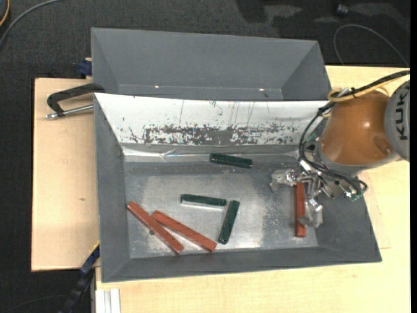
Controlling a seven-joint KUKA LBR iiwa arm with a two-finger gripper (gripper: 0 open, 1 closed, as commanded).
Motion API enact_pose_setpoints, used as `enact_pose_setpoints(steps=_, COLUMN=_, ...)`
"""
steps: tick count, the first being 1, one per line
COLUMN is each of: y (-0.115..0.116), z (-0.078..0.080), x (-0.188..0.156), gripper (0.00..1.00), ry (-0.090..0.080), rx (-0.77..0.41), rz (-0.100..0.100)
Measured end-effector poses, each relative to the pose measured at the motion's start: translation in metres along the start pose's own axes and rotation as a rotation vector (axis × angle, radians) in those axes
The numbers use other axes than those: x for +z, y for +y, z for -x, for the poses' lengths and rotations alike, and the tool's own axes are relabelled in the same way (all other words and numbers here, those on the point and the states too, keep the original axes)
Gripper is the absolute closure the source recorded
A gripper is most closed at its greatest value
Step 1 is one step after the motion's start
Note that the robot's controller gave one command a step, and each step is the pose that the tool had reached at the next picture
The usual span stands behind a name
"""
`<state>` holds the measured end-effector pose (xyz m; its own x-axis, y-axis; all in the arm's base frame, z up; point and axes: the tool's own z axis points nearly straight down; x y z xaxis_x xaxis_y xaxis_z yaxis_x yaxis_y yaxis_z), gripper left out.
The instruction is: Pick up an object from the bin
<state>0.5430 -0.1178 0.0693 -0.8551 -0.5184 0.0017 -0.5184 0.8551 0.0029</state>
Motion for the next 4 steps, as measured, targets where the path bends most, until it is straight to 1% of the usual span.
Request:
enact_pose_setpoints(steps=1, y=0.016, z=-0.002, x=-0.032, gripper=0.0, ry=-0.006, rx=-0.562, rz=-0.007)
enact_pose_setpoints(steps=2, y=0.024, z=0.003, x=-0.031, gripper=0.0, ry=-0.005, rx=-0.769, rz=-0.006)
enact_pose_setpoints(steps=3, y=0.009, z=-0.006, x=-0.001, gripper=0.0, ry=-0.007, rx=-1.293, rz=-0.004)
enact_pose_setpoints(steps=4, y=0.034, z=-0.004, x=-0.001, gripper=0.0, ry=-0.002, rx=-1.433, rz=-0.001)
